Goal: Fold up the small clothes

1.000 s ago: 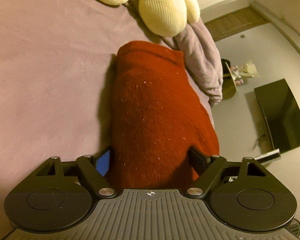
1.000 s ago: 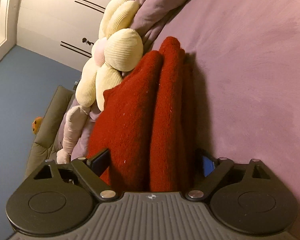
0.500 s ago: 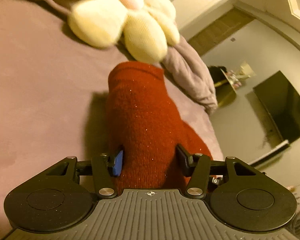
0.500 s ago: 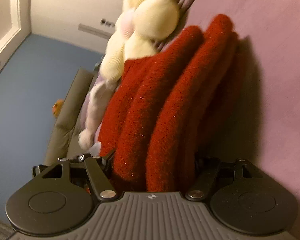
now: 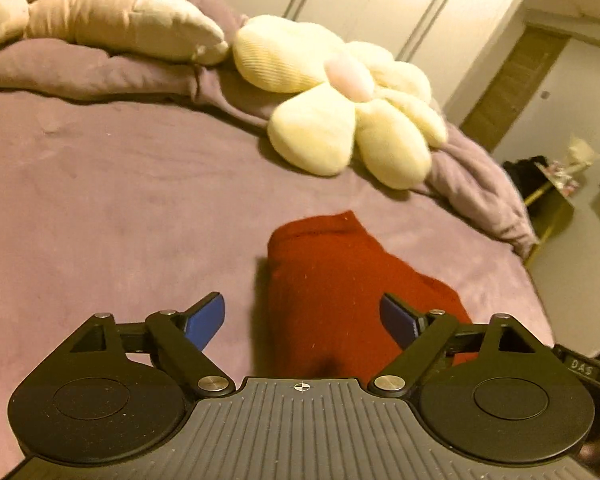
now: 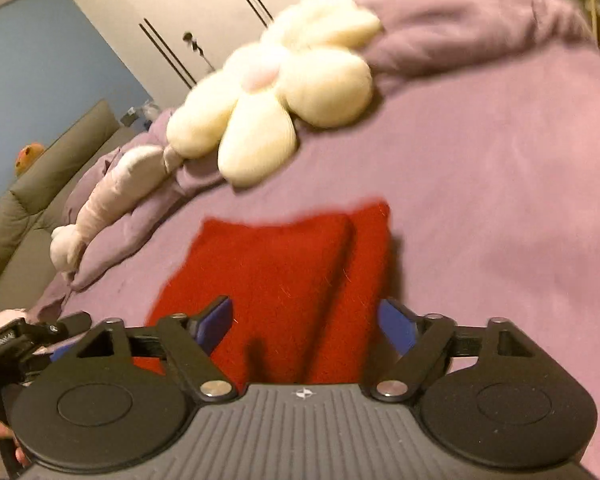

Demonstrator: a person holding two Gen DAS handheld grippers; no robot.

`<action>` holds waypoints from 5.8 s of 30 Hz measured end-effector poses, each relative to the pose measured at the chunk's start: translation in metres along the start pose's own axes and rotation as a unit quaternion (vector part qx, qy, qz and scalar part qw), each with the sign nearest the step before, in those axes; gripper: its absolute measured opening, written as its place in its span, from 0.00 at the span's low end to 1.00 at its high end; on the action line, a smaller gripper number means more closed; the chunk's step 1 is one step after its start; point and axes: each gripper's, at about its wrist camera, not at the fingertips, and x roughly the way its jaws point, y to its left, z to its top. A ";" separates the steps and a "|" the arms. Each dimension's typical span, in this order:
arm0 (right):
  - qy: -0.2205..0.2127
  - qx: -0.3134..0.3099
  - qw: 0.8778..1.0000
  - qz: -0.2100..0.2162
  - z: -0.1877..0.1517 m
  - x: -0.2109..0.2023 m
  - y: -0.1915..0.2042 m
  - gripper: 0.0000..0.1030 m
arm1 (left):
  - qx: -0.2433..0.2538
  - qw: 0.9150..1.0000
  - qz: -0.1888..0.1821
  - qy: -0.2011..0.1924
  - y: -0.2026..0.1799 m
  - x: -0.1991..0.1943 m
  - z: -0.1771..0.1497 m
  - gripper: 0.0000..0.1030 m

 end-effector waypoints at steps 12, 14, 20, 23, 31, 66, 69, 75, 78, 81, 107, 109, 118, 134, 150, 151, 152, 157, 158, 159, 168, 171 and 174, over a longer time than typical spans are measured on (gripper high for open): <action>0.030 -0.051 0.991 -0.122 0.017 0.120 0.039 0.27 | 0.066 0.990 0.105 0.067 -0.064 0.136 0.017 0.93; 0.009 -0.069 0.991 -0.117 0.008 0.120 0.025 0.27 | 0.058 0.991 0.105 0.061 -0.066 0.147 0.010 0.95; -0.036 -0.131 0.985 -0.103 -0.005 0.127 0.014 0.28 | 0.029 0.992 0.111 0.055 -0.056 0.155 -0.002 0.98; -0.035 -0.128 0.986 -0.105 -0.005 0.115 0.022 0.29 | 0.023 0.993 0.096 0.059 -0.054 0.133 0.000 0.98; -0.088 -0.149 0.981 -0.087 -0.062 0.044 0.059 0.43 | -0.037 0.998 0.051 0.027 -0.033 0.060 -0.034 0.98; -0.120 -0.158 0.957 -0.209 -0.048 0.059 0.041 0.86 | 0.048 0.997 0.064 -0.015 -0.049 0.057 -0.047 1.00; -0.126 -0.196 0.956 -0.176 -0.078 0.021 0.060 0.86 | 0.036 0.998 0.042 -0.015 -0.032 0.013 -0.063 1.00; -0.061 -0.207 0.954 -0.206 -0.115 0.014 0.053 0.87 | 0.060 0.996 0.061 0.018 -0.025 -0.002 -0.095 1.00; -0.051 -0.206 0.953 -0.216 -0.112 0.020 0.051 0.93 | 0.068 0.995 0.069 0.029 -0.028 0.002 -0.093 1.00; -0.034 -0.228 0.946 -0.227 -0.109 0.025 0.057 0.96 | 0.076 0.994 0.073 0.034 -0.029 0.004 -0.091 1.00; 0.083 -0.132 0.971 -0.180 -0.177 -0.090 0.077 0.96 | 0.157 0.973 0.155 0.061 -0.060 -0.094 -0.144 1.00; 0.080 -0.155 0.966 -0.189 -0.176 -0.093 0.089 0.96 | 0.169 0.970 0.166 0.061 -0.062 -0.099 -0.146 1.00; 0.069 -0.152 0.967 -0.193 -0.164 -0.103 0.115 0.96 | 0.177 0.964 0.189 0.069 -0.064 -0.111 -0.138 1.00; 0.079 -0.121 0.964 -0.221 -0.159 -0.101 0.117 0.96 | 0.174 0.966 0.170 0.091 -0.064 -0.118 -0.137 1.00; 0.073 -0.118 0.963 -0.230 -0.158 -0.106 0.114 0.96 | 0.184 0.962 0.166 0.111 -0.069 -0.112 -0.141 1.00; 0.074 -0.118 0.963 -0.230 -0.158 -0.106 0.114 0.96 | 0.184 0.962 0.167 0.111 -0.069 -0.112 -0.141 1.00; 0.073 -0.118 0.963 -0.230 -0.158 -0.106 0.114 0.96 | 0.185 0.962 0.168 0.110 -0.069 -0.112 -0.141 1.00; 0.070 -0.117 0.963 -0.232 -0.158 -0.107 0.113 0.96 | 0.187 0.962 0.166 0.108 -0.071 -0.113 -0.140 1.00; 0.070 -0.116 0.963 -0.232 -0.157 -0.108 0.113 0.96 | 0.187 0.962 0.167 0.107 -0.071 -0.114 -0.141 1.00; 0.070 -0.115 0.964 -0.231 -0.157 -0.108 0.113 0.96 | 0.188 0.962 0.167 0.106 -0.072 -0.114 -0.142 1.00; 0.063 -0.113 0.964 -0.232 -0.156 -0.113 0.114 0.96 | 0.191 0.962 0.168 0.104 -0.072 -0.116 -0.142 1.00; 0.060 -0.113 0.964 -0.231 -0.157 -0.115 0.115 0.96 | 0.192 0.962 0.166 0.105 -0.073 -0.117 -0.142 1.00; 0.055 -0.114 0.966 -0.227 -0.157 -0.118 0.116 0.96 | 0.194 0.961 0.167 0.105 -0.074 -0.117 -0.142 1.00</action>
